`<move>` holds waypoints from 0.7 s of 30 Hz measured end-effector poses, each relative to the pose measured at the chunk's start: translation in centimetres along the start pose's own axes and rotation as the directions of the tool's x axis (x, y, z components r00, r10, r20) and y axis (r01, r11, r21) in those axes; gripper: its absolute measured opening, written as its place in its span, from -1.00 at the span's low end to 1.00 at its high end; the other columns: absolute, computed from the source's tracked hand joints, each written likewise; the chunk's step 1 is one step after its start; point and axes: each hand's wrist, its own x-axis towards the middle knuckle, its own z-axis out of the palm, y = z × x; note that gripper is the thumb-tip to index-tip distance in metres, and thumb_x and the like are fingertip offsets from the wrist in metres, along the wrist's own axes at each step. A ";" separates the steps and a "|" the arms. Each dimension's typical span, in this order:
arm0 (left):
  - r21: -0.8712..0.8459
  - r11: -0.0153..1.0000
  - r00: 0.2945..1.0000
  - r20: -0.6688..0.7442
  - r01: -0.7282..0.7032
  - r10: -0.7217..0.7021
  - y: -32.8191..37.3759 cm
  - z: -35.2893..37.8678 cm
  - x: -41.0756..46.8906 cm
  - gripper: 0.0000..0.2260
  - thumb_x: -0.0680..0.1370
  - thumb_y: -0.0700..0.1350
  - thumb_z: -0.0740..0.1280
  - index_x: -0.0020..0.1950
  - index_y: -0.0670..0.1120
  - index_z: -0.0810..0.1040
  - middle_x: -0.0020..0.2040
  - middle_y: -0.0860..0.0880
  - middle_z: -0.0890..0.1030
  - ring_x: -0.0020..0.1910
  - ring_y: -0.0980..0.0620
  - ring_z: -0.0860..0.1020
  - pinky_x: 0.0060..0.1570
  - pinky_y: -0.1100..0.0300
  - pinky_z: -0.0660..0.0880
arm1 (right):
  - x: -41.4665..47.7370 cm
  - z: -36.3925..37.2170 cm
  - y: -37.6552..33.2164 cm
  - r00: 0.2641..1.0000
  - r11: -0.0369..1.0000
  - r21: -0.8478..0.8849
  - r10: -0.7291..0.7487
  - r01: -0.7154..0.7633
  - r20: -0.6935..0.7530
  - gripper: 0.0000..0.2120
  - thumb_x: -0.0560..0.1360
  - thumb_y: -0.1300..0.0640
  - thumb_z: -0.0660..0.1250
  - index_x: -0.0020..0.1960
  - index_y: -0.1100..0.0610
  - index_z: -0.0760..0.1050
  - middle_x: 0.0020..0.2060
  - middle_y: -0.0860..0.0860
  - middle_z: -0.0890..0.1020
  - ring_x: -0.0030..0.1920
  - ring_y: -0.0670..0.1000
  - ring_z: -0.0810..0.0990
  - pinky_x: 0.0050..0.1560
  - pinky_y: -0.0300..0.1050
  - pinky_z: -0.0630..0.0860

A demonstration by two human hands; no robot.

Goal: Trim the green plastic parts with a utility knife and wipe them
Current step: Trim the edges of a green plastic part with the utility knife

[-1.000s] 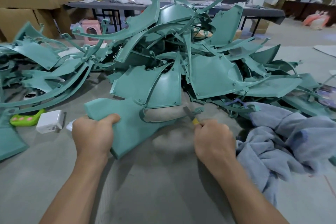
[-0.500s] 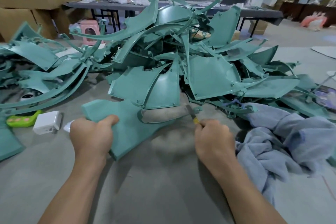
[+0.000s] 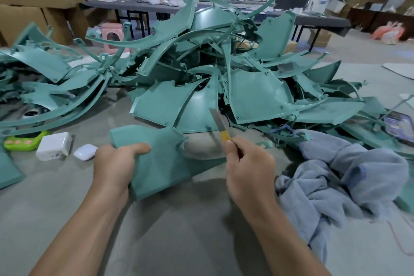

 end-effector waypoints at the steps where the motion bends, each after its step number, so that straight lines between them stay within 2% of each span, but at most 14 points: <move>1: -0.007 1.000 1.000 0.010 0.009 -0.009 0.1 -0.1 0.0 -0.72 0.24 -0.20 0.56 -0.08 -0.16 0.68 -0.23 -0.06 0.74 -0.29 -0.12 0.73 -0.35 0.03 0.63 | 0.2 -0.4 0.0 0.997 0.999 0.010 -0.038 0.039 -0.065 -0.67 0.64 -0.05 0.22 -0.28 0.01 0.39 -0.49 -0.10 0.40 -0.39 -0.03 0.37 -0.40 -0.27 0.19; 3: -0.018 1.000 1.000 0.011 -0.002 0.002 0.3 -0.4 0.2 -0.77 0.29 -0.25 0.55 -0.08 -0.16 0.66 -0.28 -0.06 0.73 -0.33 -0.11 0.71 -0.45 0.10 0.58 | 0.5 -1.5 -0.1 0.976 0.996 0.009 -0.086 0.090 -0.198 -0.65 0.62 -0.10 0.19 -0.26 0.05 0.46 -0.50 -0.09 0.38 -0.38 0.00 0.36 -0.41 -0.15 0.19; 5: -0.001 1.000 1.000 0.027 0.015 -0.015 0.6 -1.0 0.5 -0.77 0.31 -0.26 0.54 -0.05 -0.16 0.66 -0.27 -0.06 0.73 -0.30 -0.13 0.72 -0.38 0.08 0.60 | 0.5 -2.7 0.1 0.948 0.994 -0.028 -0.113 0.109 -0.297 -0.65 0.63 -0.10 0.19 -0.26 0.04 0.45 -0.50 -0.06 0.36 -0.42 -0.01 0.34 -0.40 -0.06 0.20; 7: 0.001 0.993 0.986 0.113 0.122 -0.121 0.9 -1.8 0.7 -0.78 0.36 -0.25 0.50 -0.01 -0.18 0.70 -0.17 -0.14 0.75 -0.26 -0.16 0.73 -0.29 0.05 0.63 | 0.9 -3.9 0.8 0.928 0.998 -0.047 -0.056 0.042 -0.367 -0.66 0.63 -0.08 0.21 -0.28 0.02 0.40 -0.51 -0.03 0.36 -0.42 0.00 0.34 -0.42 -0.05 0.19; 8: -0.002 0.983 0.968 0.172 0.186 -0.183 1.2 -2.2 0.8 -0.82 0.39 -0.25 0.47 -0.02 -0.19 0.72 -0.12 -0.18 0.75 -0.25 -0.17 0.73 -0.29 0.04 0.64 | 1.3 -4.3 1.3 0.924 1.000 0.010 0.019 -0.016 -0.382 -0.65 0.61 -0.09 0.23 -0.29 0.04 0.40 -0.50 0.00 0.37 -0.43 -0.03 0.33 -0.41 -0.05 0.20; 10: 0.017 0.969 0.933 0.264 0.248 -0.243 1.7 -3.1 0.9 -0.89 0.41 -0.24 0.44 -0.14 -0.19 0.77 -0.11 -0.21 0.74 -0.27 -0.18 0.73 -0.37 0.02 0.64 | 2.2 -4.5 2.0 0.930 0.938 0.327 0.220 -0.119 -0.293 -0.65 0.58 -0.05 0.31 -0.28 0.15 0.53 -0.49 0.04 0.40 -0.43 -0.10 0.31 -0.38 -0.09 0.25; 12: 0.048 0.964 0.906 0.332 0.261 -0.262 2.1 -3.5 1.3 -0.89 0.38 -0.22 0.43 -0.22 -0.18 0.77 -0.11 -0.23 0.74 -0.29 -0.18 0.73 -0.42 0.03 0.63 | 2.6 -4.0 2.1 0.915 0.699 0.652 0.402 -0.293 -0.019 -0.69 0.58 0.09 0.39 -0.31 0.12 0.69 -0.48 0.07 0.48 -0.44 -0.11 0.36 -0.42 -0.21 0.33; 13: 0.066 0.959 0.889 0.362 0.277 -0.282 2.1 -3.6 1.3 -0.88 0.37 -0.19 0.44 -0.21 -0.19 0.77 -0.10 -0.24 0.74 -0.27 -0.18 0.73 -0.41 0.04 0.63 | 2.6 -3.6 2.0 0.899 0.596 0.706 0.417 -0.382 0.134 -0.68 0.58 0.13 0.40 -0.34 0.09 0.71 -0.48 0.05 0.53 -0.46 -0.10 0.39 -0.45 -0.25 0.35; 14: 0.081 0.951 0.872 0.382 0.297 -0.305 2.1 -3.5 1.3 -0.85 0.36 -0.16 0.44 -0.17 -0.19 0.77 -0.07 -0.24 0.74 -0.24 -0.18 0.74 -0.38 0.04 0.64 | 2.5 -3.0 1.8 0.898 0.568 0.706 0.365 -0.423 0.244 -0.66 0.58 0.16 0.40 -0.35 0.09 0.71 -0.47 0.04 0.57 -0.46 -0.08 0.42 -0.46 -0.24 0.36; 15: 0.093 0.945 0.861 0.392 0.314 -0.325 2.0 -3.3 1.2 -0.81 0.36 -0.12 0.46 -0.13 -0.19 0.77 -0.03 -0.24 0.74 -0.19 -0.19 0.74 -0.33 0.03 0.66 | 2.2 -2.5 1.7 0.919 0.621 0.678 0.260 -0.394 0.296 -0.67 0.58 0.17 0.40 -0.34 0.12 0.71 -0.47 0.04 0.59 -0.46 -0.05 0.43 -0.45 -0.21 0.35; 17: 0.111 0.946 0.863 0.388 0.305 -0.324 1.6 -2.8 1.1 -0.75 0.36 -0.06 0.49 -0.06 -0.17 0.77 0.02 -0.24 0.73 -0.10 -0.22 0.73 -0.18 0.01 0.67 | 1.2 -1.7 1.2 0.936 0.795 0.571 -0.012 -0.204 0.352 -0.70 0.55 0.05 0.42 -0.31 0.13 0.66 -0.48 0.01 0.58 -0.46 -0.07 0.43 -0.44 -0.15 0.31; 19: 0.106 0.957 0.884 0.369 0.269 -0.289 1.5 -2.5 1.0 -0.74 0.37 -0.06 0.51 -0.03 -0.18 0.76 0.03 -0.26 0.72 -0.08 -0.25 0.73 -0.11 -0.02 0.67 | 0.2 -0.9 0.8 0.863 0.900 0.434 -0.189 -0.039 0.469 -0.65 0.53 -0.13 0.35 -0.31 0.07 0.58 -0.49 -0.03 0.52 -0.46 -0.11 0.40 -0.42 -0.14 0.31; 21: 0.093 0.956 0.879 0.377 0.278 -0.293 1.5 -2.6 1.0 -0.71 0.36 -0.07 0.51 -0.01 -0.22 0.75 0.03 -0.30 0.71 -0.11 -0.27 0.73 -0.21 -0.03 0.68 | -0.5 -0.2 0.5 0.786 0.942 0.310 -0.290 0.132 0.546 -0.70 0.57 -0.13 0.32 -0.23 0.02 0.58 -0.46 -0.06 0.52 -0.44 -0.08 0.44 -0.41 -0.15 0.33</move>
